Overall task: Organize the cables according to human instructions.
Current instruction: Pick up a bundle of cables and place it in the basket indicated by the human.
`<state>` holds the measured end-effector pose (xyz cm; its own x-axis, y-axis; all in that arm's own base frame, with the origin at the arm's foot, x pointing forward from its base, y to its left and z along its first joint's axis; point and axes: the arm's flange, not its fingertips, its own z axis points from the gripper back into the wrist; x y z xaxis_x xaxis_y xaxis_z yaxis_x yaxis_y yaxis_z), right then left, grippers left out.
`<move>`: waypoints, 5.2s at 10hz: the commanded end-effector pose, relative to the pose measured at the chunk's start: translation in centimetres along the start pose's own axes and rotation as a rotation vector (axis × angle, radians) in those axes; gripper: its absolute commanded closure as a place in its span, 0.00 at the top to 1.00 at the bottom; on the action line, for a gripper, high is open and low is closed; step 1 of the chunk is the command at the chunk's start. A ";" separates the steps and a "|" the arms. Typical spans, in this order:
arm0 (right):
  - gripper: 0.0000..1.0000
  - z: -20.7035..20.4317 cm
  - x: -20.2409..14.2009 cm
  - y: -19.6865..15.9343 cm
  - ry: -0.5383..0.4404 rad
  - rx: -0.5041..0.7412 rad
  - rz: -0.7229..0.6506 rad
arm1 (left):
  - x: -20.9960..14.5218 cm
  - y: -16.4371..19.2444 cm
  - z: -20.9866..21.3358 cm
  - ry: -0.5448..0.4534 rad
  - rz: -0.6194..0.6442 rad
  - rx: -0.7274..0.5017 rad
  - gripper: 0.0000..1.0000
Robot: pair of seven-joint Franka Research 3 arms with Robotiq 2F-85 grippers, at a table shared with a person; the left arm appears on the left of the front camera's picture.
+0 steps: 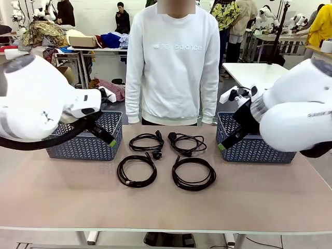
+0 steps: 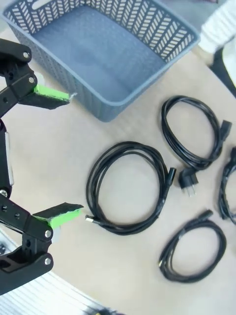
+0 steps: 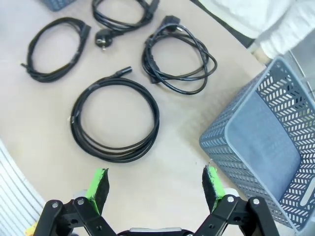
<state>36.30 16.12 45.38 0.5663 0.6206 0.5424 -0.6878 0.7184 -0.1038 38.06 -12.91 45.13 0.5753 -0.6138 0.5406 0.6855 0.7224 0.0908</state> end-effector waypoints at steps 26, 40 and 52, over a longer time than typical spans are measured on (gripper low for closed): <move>1.00 6.0 -3.3 -5.9 -0.072 0.088 0.039 | -1.7 7.2 4.4 -0.043 -0.018 -0.167 1.00; 1.00 6.0 -3.3 -5.9 -0.072 0.088 0.039 | -1.7 7.2 4.4 -0.043 -0.018 -0.167 1.00; 1.00 1.2 2.6 -0.2 0.138 0.010 -0.182 | -1.7 7.2 4.4 -0.043 -0.018 -0.167 1.00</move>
<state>36.78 16.10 47.10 0.6846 0.5687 0.4560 -0.6364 0.7713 -0.0065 39.98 -5.48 48.71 0.5559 -0.6091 0.5657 0.7513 0.6593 -0.0285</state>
